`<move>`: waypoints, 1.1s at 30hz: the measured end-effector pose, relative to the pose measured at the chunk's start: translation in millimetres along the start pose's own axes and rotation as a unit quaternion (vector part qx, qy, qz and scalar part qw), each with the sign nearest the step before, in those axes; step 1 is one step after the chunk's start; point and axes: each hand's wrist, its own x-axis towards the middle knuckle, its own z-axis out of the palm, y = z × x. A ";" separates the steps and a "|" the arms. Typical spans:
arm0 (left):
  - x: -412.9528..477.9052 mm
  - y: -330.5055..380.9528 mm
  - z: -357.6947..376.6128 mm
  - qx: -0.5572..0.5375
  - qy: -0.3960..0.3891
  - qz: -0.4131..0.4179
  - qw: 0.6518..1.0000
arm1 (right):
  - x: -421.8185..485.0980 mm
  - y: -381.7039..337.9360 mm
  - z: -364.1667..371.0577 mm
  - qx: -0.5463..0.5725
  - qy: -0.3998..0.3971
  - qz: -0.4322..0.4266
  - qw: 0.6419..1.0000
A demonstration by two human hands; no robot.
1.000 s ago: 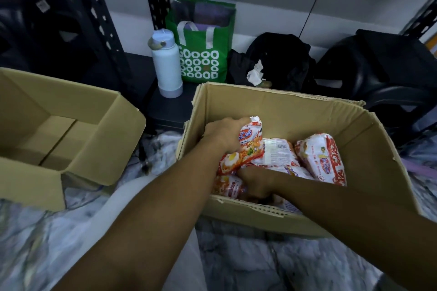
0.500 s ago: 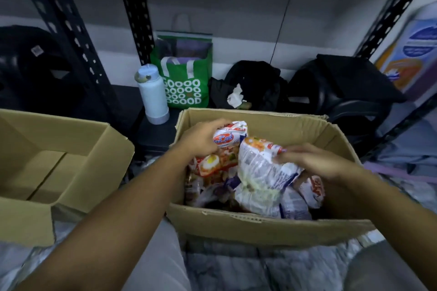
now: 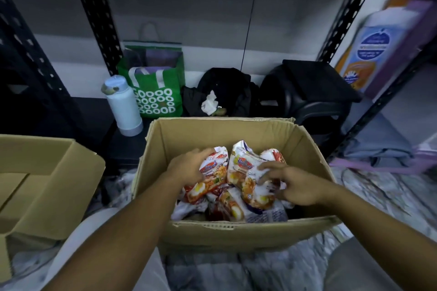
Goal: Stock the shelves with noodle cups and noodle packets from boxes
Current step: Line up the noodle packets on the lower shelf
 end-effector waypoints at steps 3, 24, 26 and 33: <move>-1.4 -4.3 0.2 -0.020 -0.024 -0.011 0.999 | 19.0 -7.7 -0.1 0.175 0.132 0.078 0.972; -1.3 -4.2 -9.1 0.020 -0.024 0.003 0.999 | 63.1 -13.2 14.0 -0.105 0.158 0.097 0.977; -4.2 -1.5 -21.9 0.087 0.013 0.049 0.995 | 55.6 -13.9 3.4 -0.166 0.138 0.042 0.976; 0.9 -6.3 -24.4 0.202 -0.064 0.082 0.974 | 56.5 -10.7 5.3 -0.301 0.032 0.012 0.953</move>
